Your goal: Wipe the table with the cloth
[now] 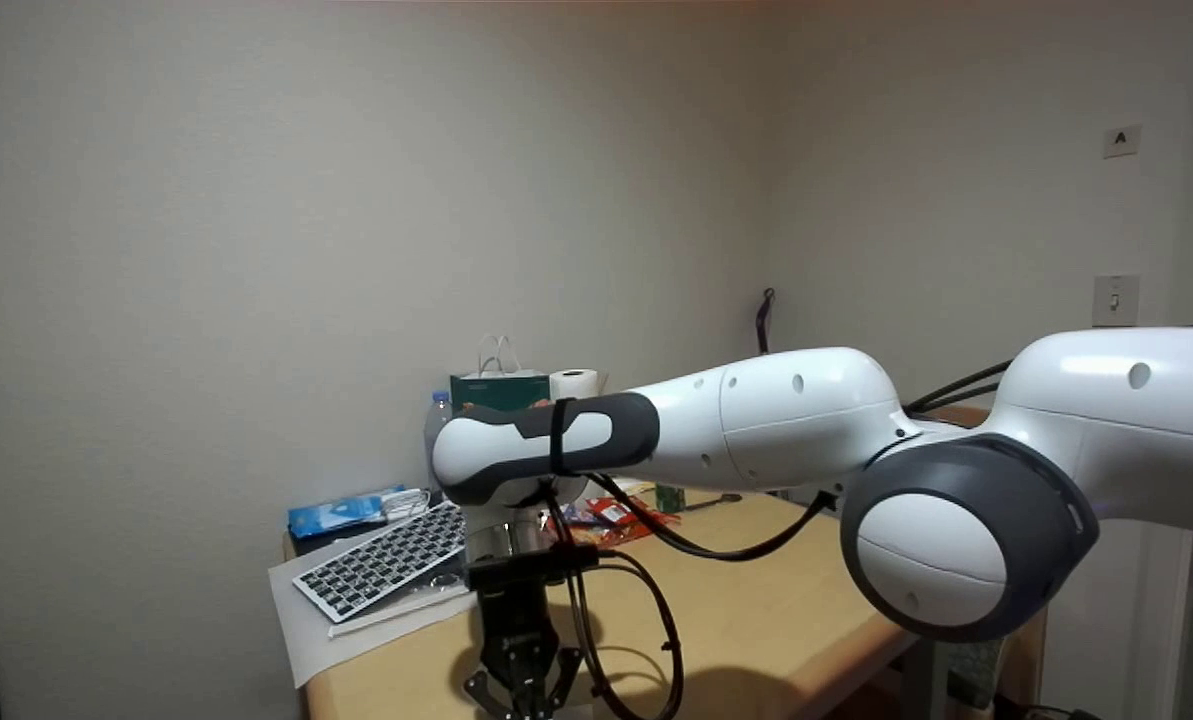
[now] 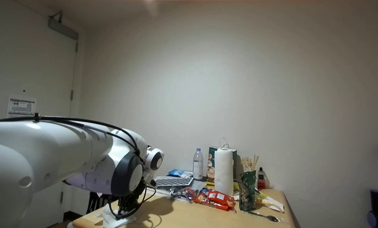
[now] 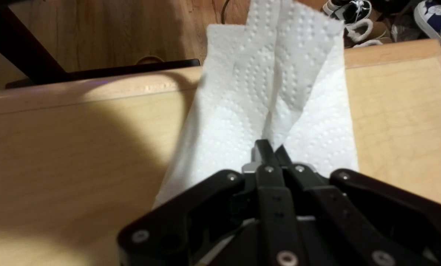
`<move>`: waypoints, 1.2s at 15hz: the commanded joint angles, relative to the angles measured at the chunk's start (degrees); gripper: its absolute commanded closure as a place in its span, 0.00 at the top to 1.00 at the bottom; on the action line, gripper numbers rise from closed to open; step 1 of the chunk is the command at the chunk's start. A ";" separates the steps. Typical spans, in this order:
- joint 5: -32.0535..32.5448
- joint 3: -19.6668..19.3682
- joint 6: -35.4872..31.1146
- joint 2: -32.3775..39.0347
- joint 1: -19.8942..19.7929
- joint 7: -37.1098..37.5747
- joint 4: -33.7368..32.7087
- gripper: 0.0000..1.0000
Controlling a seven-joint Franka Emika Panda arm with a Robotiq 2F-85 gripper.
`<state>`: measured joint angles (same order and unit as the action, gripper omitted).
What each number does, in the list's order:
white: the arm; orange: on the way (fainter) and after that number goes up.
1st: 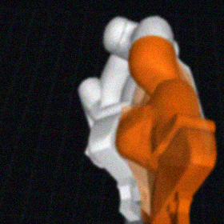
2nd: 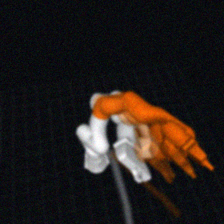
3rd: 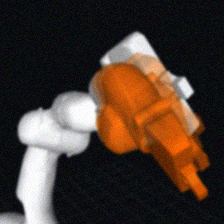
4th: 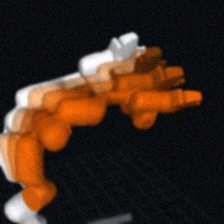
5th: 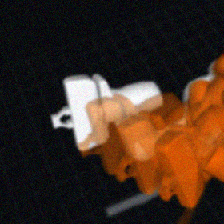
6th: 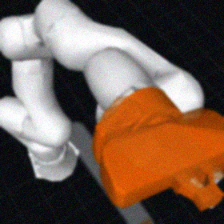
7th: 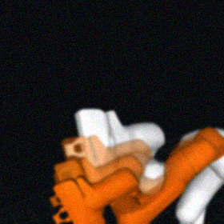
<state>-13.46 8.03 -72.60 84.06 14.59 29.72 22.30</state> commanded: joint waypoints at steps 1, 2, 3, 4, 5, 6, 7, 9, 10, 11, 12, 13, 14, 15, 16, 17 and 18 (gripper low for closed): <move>-0.41 0.27 -3.63 -0.02 1.14 -0.91 2.13 0.00; -0.19 0.21 -3.50 -0.04 1.48 -1.42 1.95 0.00; 0.09 0.01 -3.31 -0.05 1.78 -1.35 1.73 0.00; 0.04 0.08 -0.43 -0.06 1.49 0.01 -0.23 0.01; 0.05 0.09 -0.48 -0.06 1.63 0.01 -0.25 0.01; 0.05 0.09 -0.51 -0.06 1.71 0.01 -0.25 0.00; 0.22 -0.35 -0.39 -0.05 1.01 0.82 -0.10 0.00; -0.07 -1.48 -1.34 -0.07 -1.73 4.60 0.90 0.00; -0.59 -1.56 -1.66 -0.10 -3.43 6.21 1.44 0.00; -1.02 -1.42 -1.94 -0.11 -4.61 7.80 1.58 0.00; -1.45 -1.21 -2.20 -0.10 -6.03 9.26 1.68 0.00; -1.61 -1.29 -2.73 -0.08 -7.47 10.55 1.73 0.00; -1.75 -1.46 -3.27 -0.04 -9.00 11.82 1.78 0.00; -2.31 -1.23 -3.65 -0.02 -10.78 12.94 1.98 0.00; -0.82 -1.11 -0.75 -0.01 -8.53 10.10 -0.47 0.01; -1.16 -1.11 -0.93 0.02 -9.93 10.60 -0.41 0.01; -1.48 -1.10 -0.99 0.04 -10.90 10.74 -0.32 0.01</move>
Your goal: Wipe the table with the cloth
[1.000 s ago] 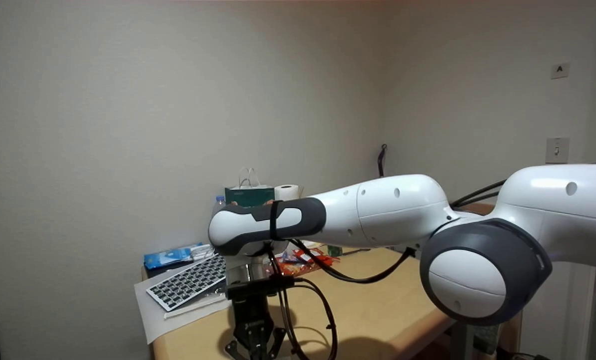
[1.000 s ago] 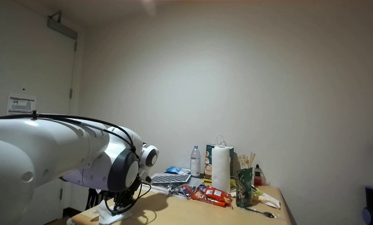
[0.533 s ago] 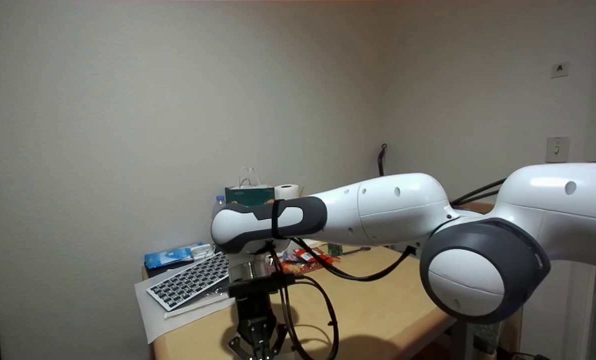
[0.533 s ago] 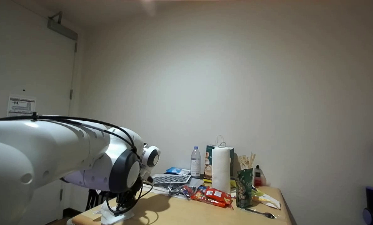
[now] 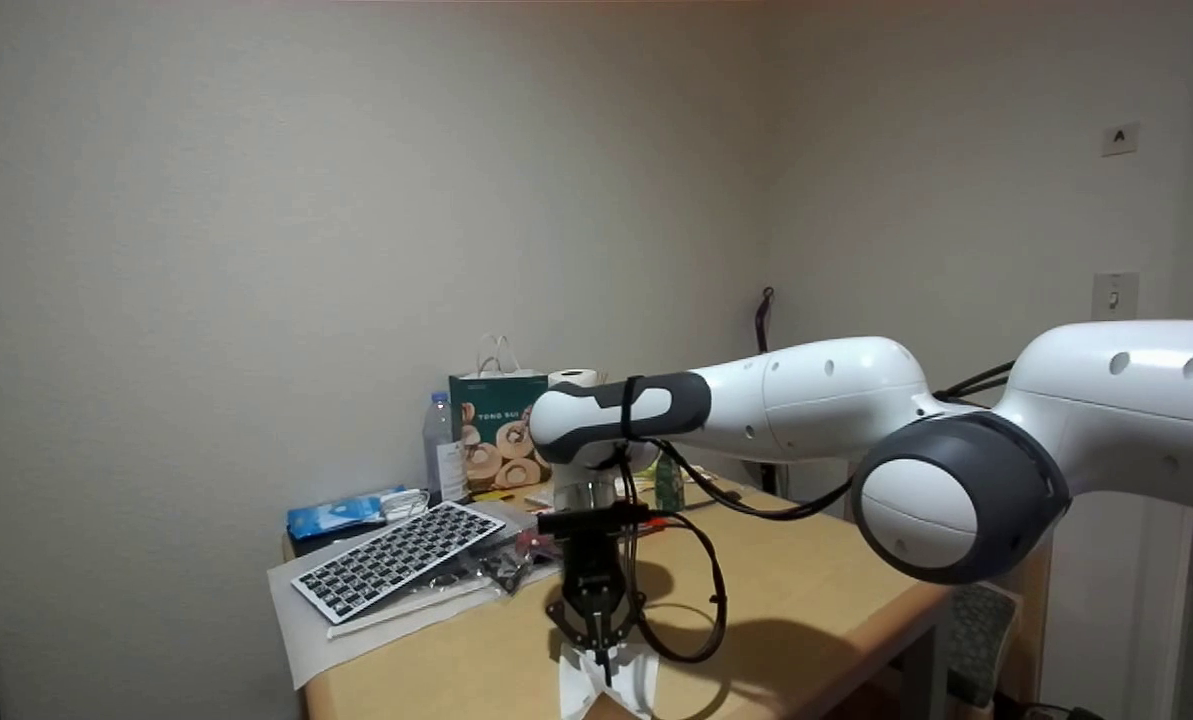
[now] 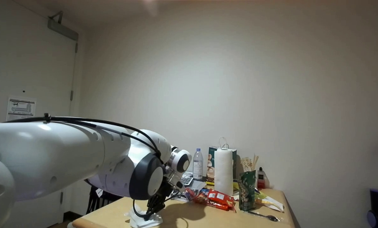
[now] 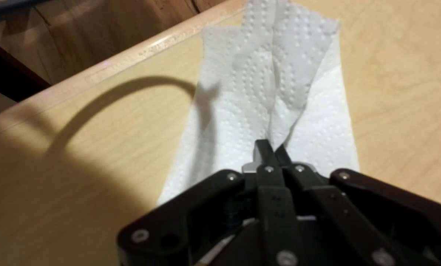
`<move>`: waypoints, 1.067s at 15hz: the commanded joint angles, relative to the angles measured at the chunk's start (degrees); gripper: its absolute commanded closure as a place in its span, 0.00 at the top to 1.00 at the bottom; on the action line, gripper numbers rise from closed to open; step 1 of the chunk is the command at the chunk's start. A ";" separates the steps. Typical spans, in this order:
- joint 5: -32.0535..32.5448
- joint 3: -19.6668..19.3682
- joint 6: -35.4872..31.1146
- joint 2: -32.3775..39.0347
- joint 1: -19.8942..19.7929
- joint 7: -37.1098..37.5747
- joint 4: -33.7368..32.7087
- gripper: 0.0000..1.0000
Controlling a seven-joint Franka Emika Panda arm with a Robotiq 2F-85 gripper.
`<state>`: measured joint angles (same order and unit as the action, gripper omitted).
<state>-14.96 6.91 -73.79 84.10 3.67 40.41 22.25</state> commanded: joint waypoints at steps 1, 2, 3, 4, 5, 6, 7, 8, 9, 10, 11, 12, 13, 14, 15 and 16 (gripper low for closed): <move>-0.18 0.03 0.20 0.00 -0.43 0.09 -0.19 0.01; -0.20 0.03 0.18 0.00 -0.43 0.26 -0.17 0.01; -0.20 0.04 0.17 -0.01 -0.31 0.50 -0.17 0.01; -0.19 0.04 0.15 -0.01 -0.20 0.66 -0.17 0.01; 0.05 -0.36 0.36 -0.01 -0.37 1.45 0.16 0.00; -0.03 -0.74 -0.07 -0.01 -1.27 2.44 0.69 0.00; -0.81 -0.81 -0.73 -0.03 -3.17 3.84 1.43 0.00; -1.32 -0.95 -1.53 -0.04 -4.77 5.83 1.83 0.00; -1.20 -1.30 -2.14 -0.04 -6.83 6.05 2.24 0.00; -1.42 -1.30 -2.40 -0.05 -8.44 6.93 2.44 0.00; -1.50 -1.44 -2.73 -0.05 -10.30 7.65 2.50 0.00; -1.81 -1.44 -3.14 -0.05 -12.45 7.95 2.76 0.00; -2.62 -0.94 -2.83 -0.05 -14.24 8.88 2.75 0.00; -3.61 -0.42 -3.12 -0.03 -15.59 9.96 2.79 0.00; -1.84 -0.97 -0.16 -0.02 -13.62 6.95 0.20 0.01; -2.64 -0.88 -0.34 0.01 -15.22 7.33 0.45 0.01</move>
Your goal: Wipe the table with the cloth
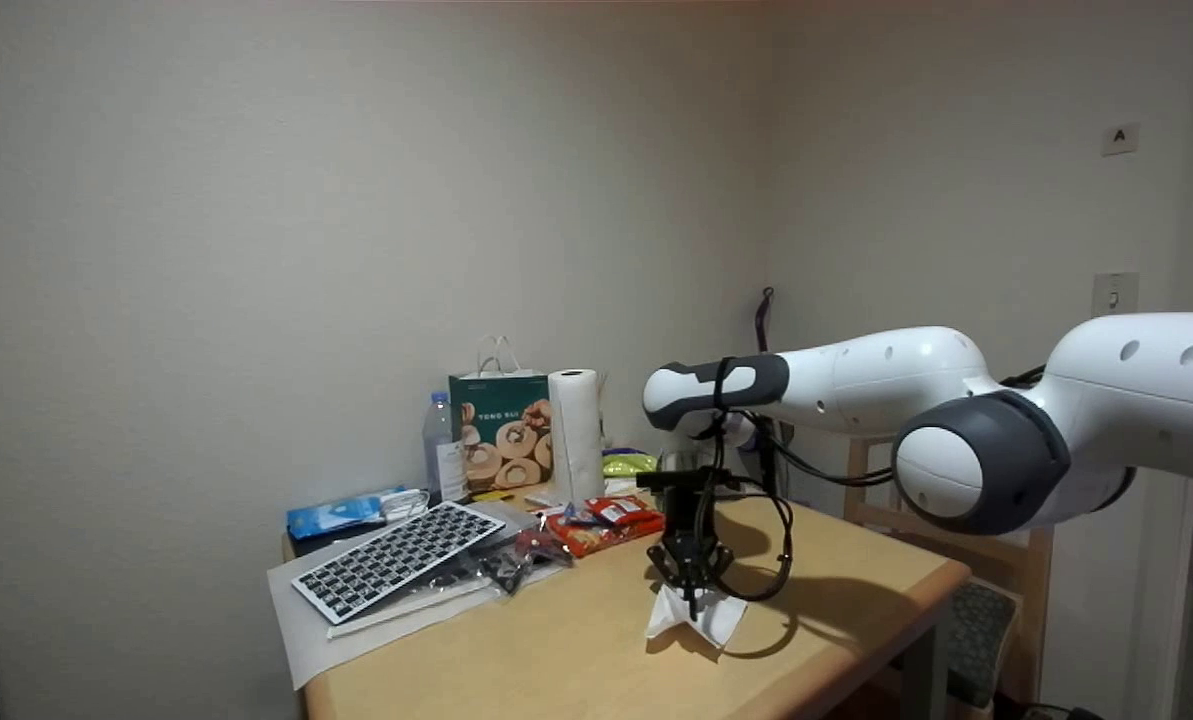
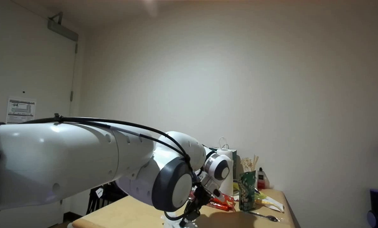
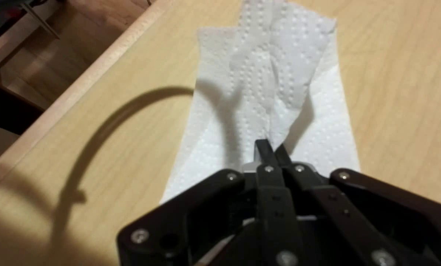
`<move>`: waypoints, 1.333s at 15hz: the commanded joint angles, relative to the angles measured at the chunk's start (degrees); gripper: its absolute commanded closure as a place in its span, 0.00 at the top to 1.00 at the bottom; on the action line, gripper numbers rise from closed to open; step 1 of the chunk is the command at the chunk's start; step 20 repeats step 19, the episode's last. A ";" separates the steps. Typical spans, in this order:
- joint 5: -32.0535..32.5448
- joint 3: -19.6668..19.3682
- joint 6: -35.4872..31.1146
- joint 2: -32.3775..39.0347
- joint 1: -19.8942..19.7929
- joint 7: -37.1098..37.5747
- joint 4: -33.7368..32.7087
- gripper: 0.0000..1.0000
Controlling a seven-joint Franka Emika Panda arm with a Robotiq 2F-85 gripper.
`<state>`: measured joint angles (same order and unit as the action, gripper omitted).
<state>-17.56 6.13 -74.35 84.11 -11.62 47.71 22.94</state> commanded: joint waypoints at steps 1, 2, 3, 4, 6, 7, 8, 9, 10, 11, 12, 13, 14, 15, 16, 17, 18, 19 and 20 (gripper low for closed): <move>-0.48 0.01 0.16 0.03 -0.86 0.10 -0.10 0.00; -0.26 0.06 0.78 0.04 -0.24 0.48 -0.81 0.18; -0.03 0.17 1.66 0.04 0.66 0.57 -1.82 0.27; 0.18 0.21 2.15 0.03 1.60 0.92 -2.84 0.32; 0.92 0.07 1.49 -2.15 3.40 0.58 -1.06 0.46; 1.29 -0.12 0.91 -3.13 4.36 0.89 -0.35 0.51; 1.22 -0.63 1.64 -2.80 5.50 1.34 -2.11 0.58; 1.50 -1.16 1.49 -3.40 6.55 1.80 -2.24 0.65; 1.81 -1.78 1.34 -3.88 7.47 1.92 -2.52 0.72; 2.02 -2.32 1.16 -4.31 8.27 1.88 -2.71 0.77; 2.09 -2.86 0.79 -4.88 9.06 1.71 -2.82 0.84; 1.93 -3.06 0.54 -5.39 9.69 0.92 -2.91 0.91; 1.49 -3.20 -0.68 -5.75 10.14 1.11 -2.99 0.96; 0.75 -2.78 0.05 -4.41 9.56 0.28 -3.04 0.78; 0.75 -2.90 -0.23 -4.89 10.00 0.28 -3.04 0.85; 0.75 -3.08 -0.30 -5.19 10.29 0.28 -3.04 0.92; 0.75 -3.17 -0.32 -5.32 10.37 0.28 -3.04 0.96; 0.75 -3.23 -0.33 -5.32 10.35 0.28 -3.04 0.96; 0.75 -3.23 -0.33 -5.32 10.35 0.28 -3.04 0.96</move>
